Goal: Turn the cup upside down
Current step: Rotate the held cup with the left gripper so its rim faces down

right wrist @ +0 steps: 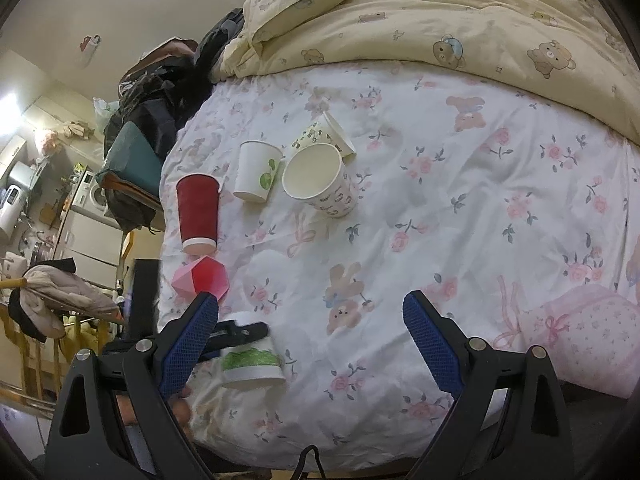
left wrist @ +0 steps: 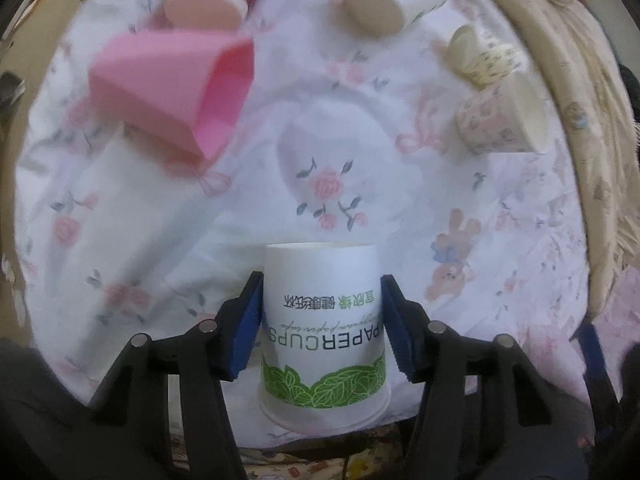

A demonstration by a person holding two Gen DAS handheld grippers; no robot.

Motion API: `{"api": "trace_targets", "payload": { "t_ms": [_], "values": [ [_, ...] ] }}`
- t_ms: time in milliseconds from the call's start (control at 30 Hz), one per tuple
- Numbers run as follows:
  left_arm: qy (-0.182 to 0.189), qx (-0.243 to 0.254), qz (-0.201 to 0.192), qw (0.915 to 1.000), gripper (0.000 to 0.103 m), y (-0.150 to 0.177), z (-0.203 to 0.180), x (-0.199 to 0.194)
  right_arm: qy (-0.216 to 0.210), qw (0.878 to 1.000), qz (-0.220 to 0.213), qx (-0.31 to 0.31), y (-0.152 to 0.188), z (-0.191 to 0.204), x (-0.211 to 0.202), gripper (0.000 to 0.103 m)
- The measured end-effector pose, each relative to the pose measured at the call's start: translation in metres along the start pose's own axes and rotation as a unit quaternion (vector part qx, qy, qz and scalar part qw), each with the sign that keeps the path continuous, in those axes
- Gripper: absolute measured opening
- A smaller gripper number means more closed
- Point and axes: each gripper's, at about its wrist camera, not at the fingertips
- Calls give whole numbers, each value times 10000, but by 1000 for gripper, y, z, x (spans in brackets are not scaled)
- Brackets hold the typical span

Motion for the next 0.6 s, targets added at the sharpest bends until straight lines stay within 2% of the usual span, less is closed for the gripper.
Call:
{"api": "trace_targets", "payload": {
  "t_ms": [200, 333, 433, 600],
  "values": [
    [96, 226, -389, 9989, 53, 14, 23, -49, 171, 9996, 118, -190, 3, 11, 9, 96],
    [-171, 596, -949, 9936, 53, 35, 39, -83, 258, 9983, 208, -475, 9, 24, 17, 96],
    [-227, 768, -1296, 9883, 53, 53, 55, -96, 530, 9951, 166, -814, 13, 39, 22, 96],
    [89, 755, -1668, 9830, 53, 61, 74, -97, 786, 9898, 183, -1171, 19, 57, 33, 96]
  ]
}}
Point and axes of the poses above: each gripper's, at about its wrist camera, not at the fingertips, and x roughly the way its jaws point, z to its left, y to its underside, and after that the axes turned 13 degrees about z, right-handed
